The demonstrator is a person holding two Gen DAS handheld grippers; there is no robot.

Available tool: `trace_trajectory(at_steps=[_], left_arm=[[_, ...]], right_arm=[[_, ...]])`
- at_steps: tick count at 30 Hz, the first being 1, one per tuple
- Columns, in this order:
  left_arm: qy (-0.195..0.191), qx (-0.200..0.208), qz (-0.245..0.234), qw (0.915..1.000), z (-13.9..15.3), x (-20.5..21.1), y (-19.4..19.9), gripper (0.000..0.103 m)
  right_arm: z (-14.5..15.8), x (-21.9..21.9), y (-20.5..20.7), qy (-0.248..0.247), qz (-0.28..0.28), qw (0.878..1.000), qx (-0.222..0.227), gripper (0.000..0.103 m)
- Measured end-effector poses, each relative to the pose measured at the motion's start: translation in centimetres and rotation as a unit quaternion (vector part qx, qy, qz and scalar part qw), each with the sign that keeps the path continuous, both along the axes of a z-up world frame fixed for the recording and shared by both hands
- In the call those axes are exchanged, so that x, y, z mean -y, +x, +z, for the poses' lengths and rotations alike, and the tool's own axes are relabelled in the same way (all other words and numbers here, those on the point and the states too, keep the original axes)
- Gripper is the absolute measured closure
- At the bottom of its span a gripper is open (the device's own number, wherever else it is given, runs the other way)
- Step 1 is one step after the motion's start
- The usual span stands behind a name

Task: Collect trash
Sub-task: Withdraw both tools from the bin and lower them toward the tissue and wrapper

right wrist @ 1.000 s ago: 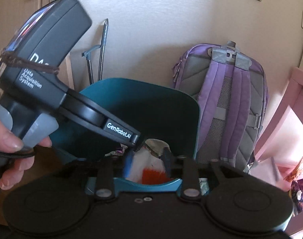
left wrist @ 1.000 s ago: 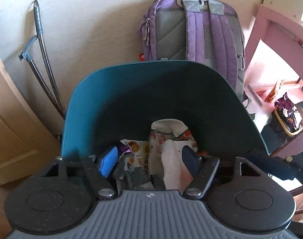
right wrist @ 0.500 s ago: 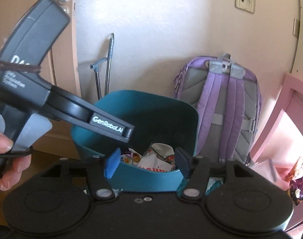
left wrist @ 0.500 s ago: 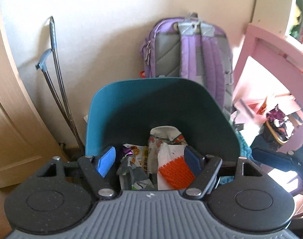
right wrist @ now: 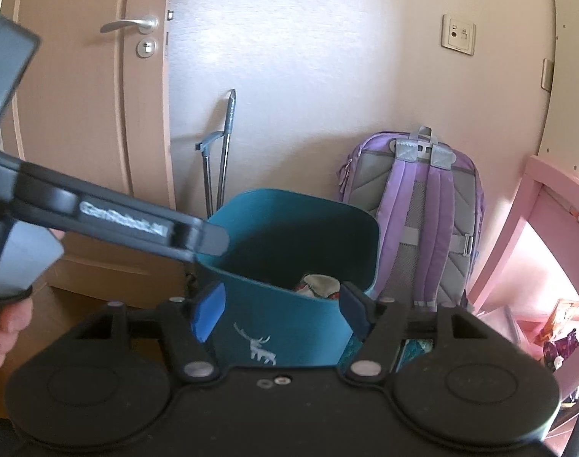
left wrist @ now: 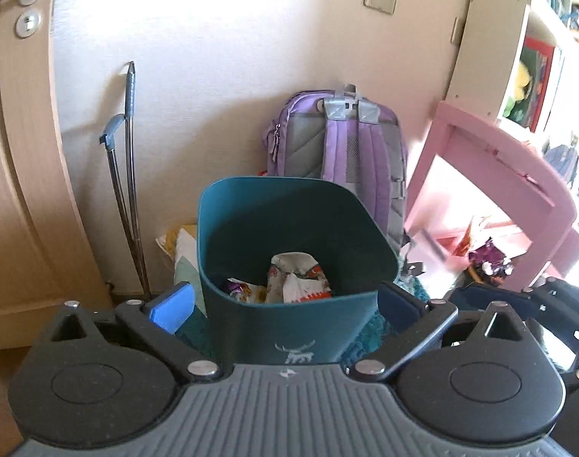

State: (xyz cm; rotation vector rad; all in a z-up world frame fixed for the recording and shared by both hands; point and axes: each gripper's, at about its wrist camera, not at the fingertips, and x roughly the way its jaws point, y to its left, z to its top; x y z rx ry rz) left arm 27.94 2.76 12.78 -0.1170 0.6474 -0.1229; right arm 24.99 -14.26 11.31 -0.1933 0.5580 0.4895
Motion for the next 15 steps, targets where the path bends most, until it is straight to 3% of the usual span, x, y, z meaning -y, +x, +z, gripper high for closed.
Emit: trace_trajectory(at_steps=[7,11,15], left_arm=[[0.016,0.006,-0.025,0.9996,-2.3,-1.7,-5.1,0.000],[0.042,-0.016,-0.041,0.9982,-5.7,-2.2,-8.2,0.000],[0.067,-0.049,-0.043,0.9956,-10.7,-2.4,-10.1,0.000]], right_arm=[[-1.4,0.0,-2.6,0.000,0.014,1.000,-0.022,0.037],[-3.8,0.0,-3.9,0.001,0.016,0.999,-0.051,0.036],[-8.1,0.0,-4.2,-0.003,0.016,0.995,-0.099,0.036]])
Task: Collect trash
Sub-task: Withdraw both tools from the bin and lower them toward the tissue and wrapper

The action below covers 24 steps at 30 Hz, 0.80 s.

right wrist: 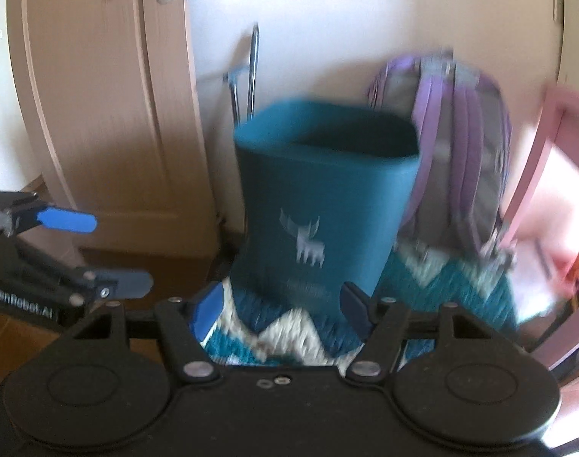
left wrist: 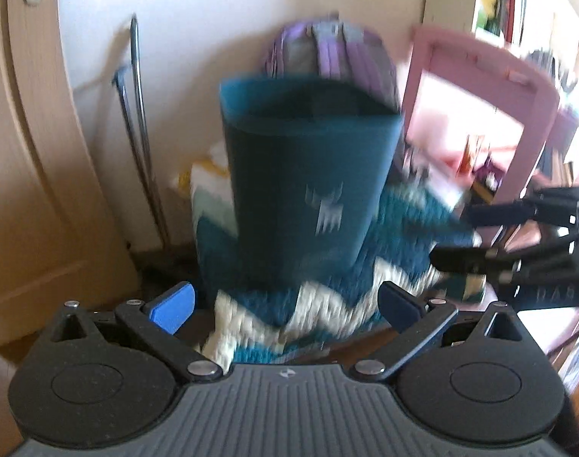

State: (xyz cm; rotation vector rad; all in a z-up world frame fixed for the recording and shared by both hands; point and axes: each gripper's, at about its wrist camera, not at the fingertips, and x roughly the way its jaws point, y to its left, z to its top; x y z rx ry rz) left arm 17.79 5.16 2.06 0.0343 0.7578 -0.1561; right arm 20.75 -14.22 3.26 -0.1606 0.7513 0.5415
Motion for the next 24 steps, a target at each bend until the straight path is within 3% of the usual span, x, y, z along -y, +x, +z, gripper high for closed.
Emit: trace_trajectory(at_steps=[6,12,18,24], left_arm=[[0.016,-0.074,0.002,0.9971,-9.2,-0.4,-0.1,0.000],[0.034,-0.146,-0.031,0.9882,-17.7,0.4,1.7,0.000],[0.059,-0.212,-0.075,0.9727,-26.3,1.8,3.7,0.000],[0.084,-0.286,-0.136,0.9447,-34.7,3.2,5.1,0.000]], right_arm=[[-9.1,0.5,0.3,-0.021,-0.030,0.997,-0.062,0.036],[-19.0,0.8,1.9,-0.037,-0.064,0.987,-0.139,0.036],[-26.7,0.9,4.4,-0.034,-0.105,0.973,-0.203,0.036],[-34.5,0.3,7.5,-0.031,-0.157,0.953,-0.258,0.036]])
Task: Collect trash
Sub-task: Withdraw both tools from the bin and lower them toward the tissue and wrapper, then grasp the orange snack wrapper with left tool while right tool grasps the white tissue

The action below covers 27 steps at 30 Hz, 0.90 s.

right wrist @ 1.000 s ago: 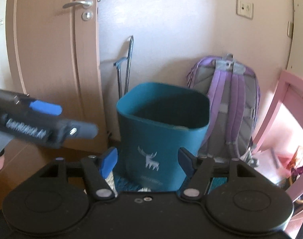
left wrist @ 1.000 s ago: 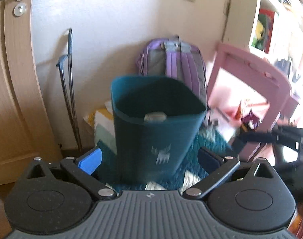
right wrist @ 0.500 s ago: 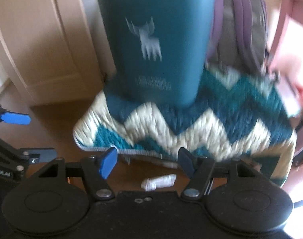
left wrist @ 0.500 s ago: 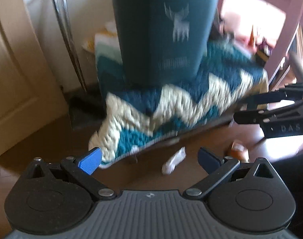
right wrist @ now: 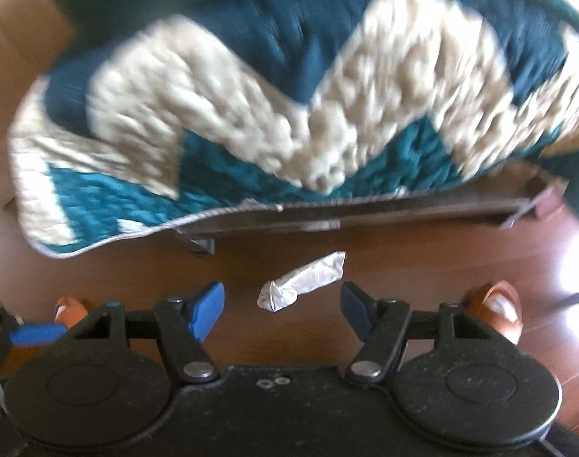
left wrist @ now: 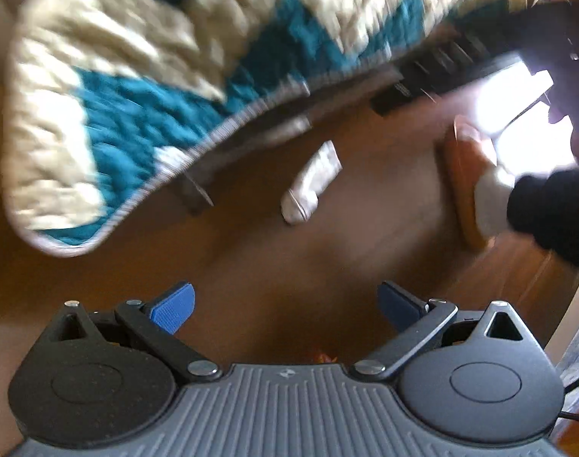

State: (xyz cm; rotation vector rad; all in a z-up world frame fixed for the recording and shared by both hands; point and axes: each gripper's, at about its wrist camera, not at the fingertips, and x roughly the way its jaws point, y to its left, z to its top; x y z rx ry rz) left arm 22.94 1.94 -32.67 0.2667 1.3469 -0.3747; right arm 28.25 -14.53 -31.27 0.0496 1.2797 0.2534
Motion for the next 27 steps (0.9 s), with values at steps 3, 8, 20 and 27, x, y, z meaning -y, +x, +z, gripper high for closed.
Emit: trace_trajectory(at_steps=[3,8,20,27], left_arm=[[-0.002,-0.036,-0.058,0.9976,-3.9,0.8,0.1,0.000],[0.000,-0.075,-0.140,0.9873,-9.4,1.7,-1.1,0.000],[0.016,-0.151,-0.274,0.9498,-20.2,1.6,-5.8,0.000],[0.027,-0.132,-0.308,0.9418,-24.0,2.1,-7.4,0.001]], right_arm=[[-3.6,-0.4,1.1,0.001,-0.017,0.999,-0.029,0.036],[-9.1,-0.8,2.3,0.010,-0.038,0.997,-0.070,0.036],[-19.3,-3.2,5.2,0.021,-0.067,0.988,-0.136,0.036],[-22.5,-4.2,5.6,0.015,-0.080,0.985,-0.154,0.036]])
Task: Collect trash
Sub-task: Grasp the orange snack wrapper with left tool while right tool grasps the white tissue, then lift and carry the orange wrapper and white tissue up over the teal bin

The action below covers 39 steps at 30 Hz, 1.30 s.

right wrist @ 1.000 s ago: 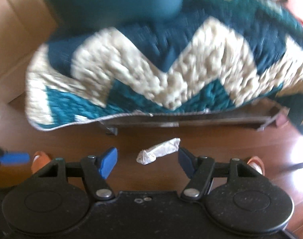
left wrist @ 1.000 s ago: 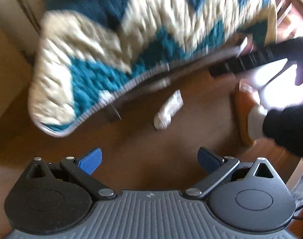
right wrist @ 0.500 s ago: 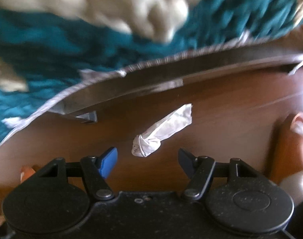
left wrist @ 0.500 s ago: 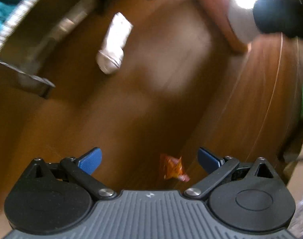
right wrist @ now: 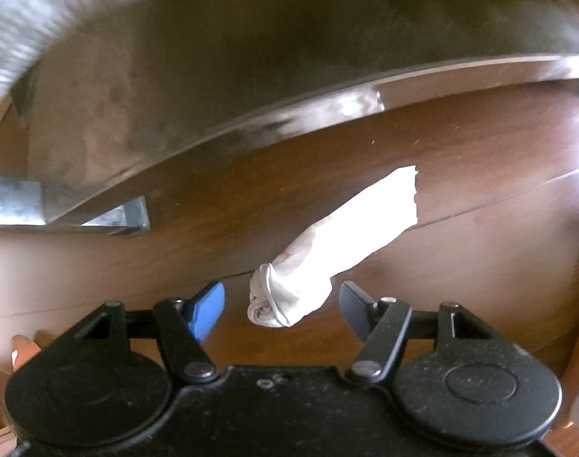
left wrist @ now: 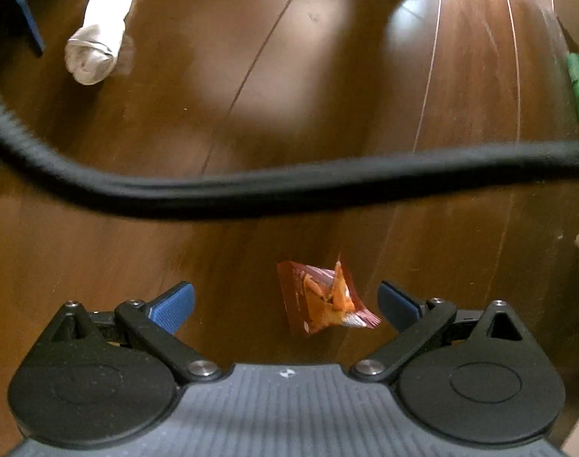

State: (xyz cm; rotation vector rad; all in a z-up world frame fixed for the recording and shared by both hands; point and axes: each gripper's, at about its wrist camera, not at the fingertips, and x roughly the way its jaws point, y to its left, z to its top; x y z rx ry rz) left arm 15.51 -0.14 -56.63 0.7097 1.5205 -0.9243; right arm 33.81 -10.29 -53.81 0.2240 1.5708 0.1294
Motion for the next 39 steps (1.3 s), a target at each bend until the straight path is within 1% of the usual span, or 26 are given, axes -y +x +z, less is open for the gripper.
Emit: trace_trajectory(at_steps=[2,4,5,8,9,12,13,14,15,16,19,20,21,23,25,29,33,37,38,39], left_arm=[[-0.005,0.001,-0.007,1.0000,-0.5,0.0,-0.6,0.003],[-0.006,0.003,-0.019,0.9998,-0.9,0.0,-1.2,0.010],[-0.005,-0.002,-0.022,0.9997,-1.1,0.0,-1.5,0.014],[0.000,-0.011,-0.038,0.9992,-1.8,0.1,-2.3,0.034],[0.003,-0.014,-0.043,0.9990,-2.0,0.1,-2.5,0.038],[0.004,-0.012,-0.049,0.9987,-2.1,0.0,-2.9,0.040],[0.004,-0.008,-0.051,0.9986,-2.1,0.0,-3.0,0.041],[0.004,-0.002,-0.054,0.9985,-2.0,0.0,-3.2,0.045],[0.002,0.003,-0.056,0.9984,-1.9,0.1,-3.3,0.056],[0.001,0.004,-0.057,0.9984,-1.9,0.2,-3.6,0.060],[-0.001,0.004,-0.057,0.9984,-1.7,0.5,-3.8,0.061],[-0.005,0.002,-0.055,0.9985,-1.6,0.4,-3.7,0.066],[-0.005,0.002,-0.054,0.9985,-1.6,0.2,-3.3,0.070],[-0.006,0.001,-0.048,0.9988,-1.5,0.0,-3.1,0.071],[-0.003,0.007,-0.045,0.9990,-1.3,-0.2,-2.8,0.072],[0.002,0.009,-0.019,0.9998,-0.8,-0.7,-1.6,0.073],[0.006,0.028,-0.006,0.9996,1.3,-1.6,-0.3,0.073],[0.002,0.059,0.023,0.9980,5.4,-2.3,1.6,0.073],[-0.001,0.069,0.027,0.9973,6.8,-2.5,1.8,0.073],[-0.003,0.078,0.031,0.9965,8.2,-2.8,2.0,0.073]], right_arm=[[-0.8,0.0,0.2,-0.002,-0.016,1.000,-0.009,0.036],[-1.4,0.0,0.3,-0.006,-0.028,0.999,-0.017,0.036],[-1.7,0.0,0.4,-0.010,-0.029,0.999,-0.019,0.036],[-2.2,-0.4,0.3,-0.021,-0.022,0.999,-0.020,0.037],[-2.3,-0.5,0.3,-0.025,-0.020,0.999,-0.019,0.037],[-2.3,-0.6,0.2,-0.032,-0.015,0.999,-0.019,0.039],[-2.4,-0.7,0.1,-0.034,-0.015,0.999,-0.018,0.042],[-2.4,-0.8,0.1,-0.036,-0.015,0.999,-0.020,0.053],[-2.8,-0.9,0.0,-0.037,-0.015,0.999,-0.024,0.058],[-2.9,-0.9,-0.1,-0.040,-0.017,0.999,-0.027,0.059],[-3.2,-1.2,-0.2,-0.042,-0.014,0.999,-0.026,0.073],[-3.7,-1.9,0.1,-0.042,-0.013,0.999,-0.027,0.079],[-3.7,-2.0,0.2,-0.041,-0.012,0.999,-0.027,0.081],[-3.5,-1.9,0.2,-0.039,-0.010,0.999,-0.021,0.086],[-3.1,-1.6,-0.1,-0.036,-0.013,0.999,-0.019,0.087],[-0.9,-0.6,-1.0,-0.040,0.008,0.999,-0.004,0.088],[2.2,1.2,-2.2,-0.047,0.018,0.999,0.009,0.088],[6.3,2.2,-3.6,-0.060,0.035,0.997,0.025,0.089],[7.3,2.8,-3.8,-0.057,0.040,0.997,0.030,0.089],[9.0,2.8,-4.1,-0.052,0.049,0.997,0.038,0.089]])
